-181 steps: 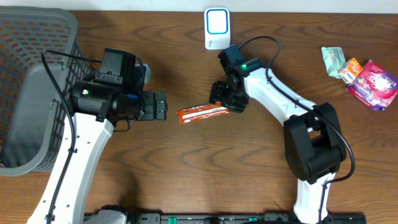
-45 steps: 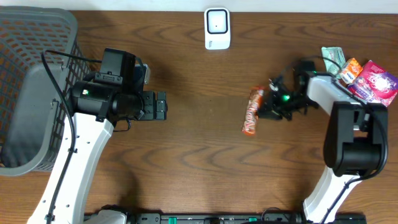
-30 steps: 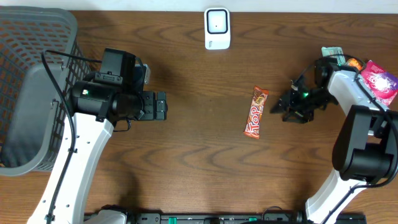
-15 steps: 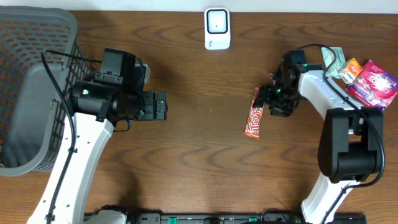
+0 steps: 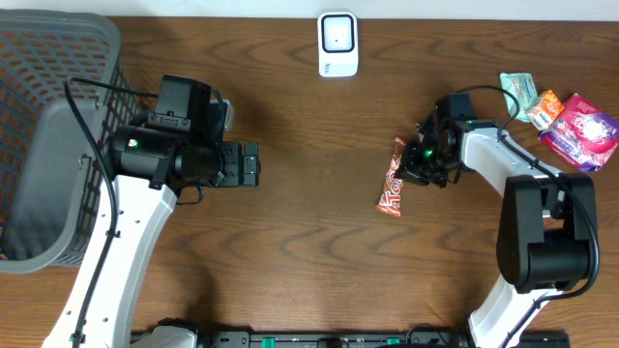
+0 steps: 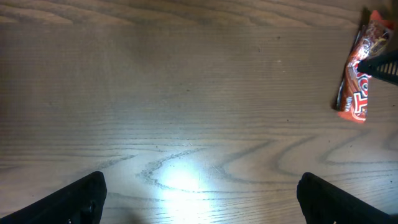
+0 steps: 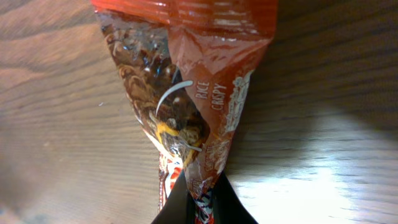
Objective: Scan the item barcode
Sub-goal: 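Hold the orange chocolate bar over the white scanner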
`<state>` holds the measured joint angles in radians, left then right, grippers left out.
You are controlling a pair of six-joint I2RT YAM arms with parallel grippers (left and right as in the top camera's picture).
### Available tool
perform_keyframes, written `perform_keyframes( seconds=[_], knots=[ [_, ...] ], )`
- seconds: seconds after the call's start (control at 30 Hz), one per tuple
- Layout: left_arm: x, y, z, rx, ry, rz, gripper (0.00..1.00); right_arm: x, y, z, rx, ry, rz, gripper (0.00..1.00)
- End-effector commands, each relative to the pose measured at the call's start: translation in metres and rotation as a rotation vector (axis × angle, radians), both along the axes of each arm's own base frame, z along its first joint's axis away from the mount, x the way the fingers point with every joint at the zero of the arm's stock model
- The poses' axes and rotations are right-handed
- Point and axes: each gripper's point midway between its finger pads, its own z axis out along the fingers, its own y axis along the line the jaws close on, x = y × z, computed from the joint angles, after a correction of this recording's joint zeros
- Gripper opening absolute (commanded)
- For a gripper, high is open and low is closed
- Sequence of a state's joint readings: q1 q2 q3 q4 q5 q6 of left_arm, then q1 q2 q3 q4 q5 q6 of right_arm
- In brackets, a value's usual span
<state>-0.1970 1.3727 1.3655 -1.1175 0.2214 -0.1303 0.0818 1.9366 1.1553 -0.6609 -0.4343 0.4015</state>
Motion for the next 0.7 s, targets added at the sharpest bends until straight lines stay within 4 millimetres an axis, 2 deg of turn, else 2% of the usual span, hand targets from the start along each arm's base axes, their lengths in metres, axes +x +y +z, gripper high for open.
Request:
perform_keyframes(
  seconds=[0.0, 0.1, 0.17, 0.27, 0.3, 0.47, 0.5, 0.57, 0.67],
  knots=[
    [0.000, 0.003, 0.000, 0.008, -0.001, 0.008, 0.98, -0.009, 0.013, -0.005, 0.070, 0.050, 0.018, 0.01],
    [0.000, 0.003, 0.000, 0.008, -0.001, 0.009, 0.98, 0.003, 0.017, 0.007, 0.093, 0.039, -0.010, 0.01],
    [0.000, 0.003, 0.000, 0.008, -0.001, 0.008, 0.98, 0.018, 0.026, 0.024, 0.147, -0.002, -0.003, 0.01],
    [0.000, 0.003, 0.000, 0.008, -0.001, 0.008, 0.98, 0.061, 0.039, 0.066, 0.238, -0.103, -0.054, 0.01],
    [0.000, 0.003, 0.000, 0.008, -0.001, 0.008, 0.98, 0.086, 0.043, 0.087, 0.264, -0.177, -0.087, 0.01],
    [0.000, 0.003, 0.000, 0.008, -0.001, 0.008, 0.98, 0.144, 0.064, 0.141, 0.364, -0.404, -0.155, 0.01],
    [0.000, 0.003, 0.000, 0.008, -0.001, 0.008, 0.98, 0.170, 0.070, 0.162, 0.381, -0.522, -0.230, 0.01],
    [0.000, 0.003, 0.000, 0.008, -0.001, 0.009, 0.98, 0.190, 0.074, 0.181, 0.386, -0.631, -0.297, 0.01],
    [0.000, 0.003, 0.000, 0.008, -0.001, 0.008, 0.98, 0.208, 0.080, 0.198, 0.382, -0.740, -0.377, 0.01]
  ],
)
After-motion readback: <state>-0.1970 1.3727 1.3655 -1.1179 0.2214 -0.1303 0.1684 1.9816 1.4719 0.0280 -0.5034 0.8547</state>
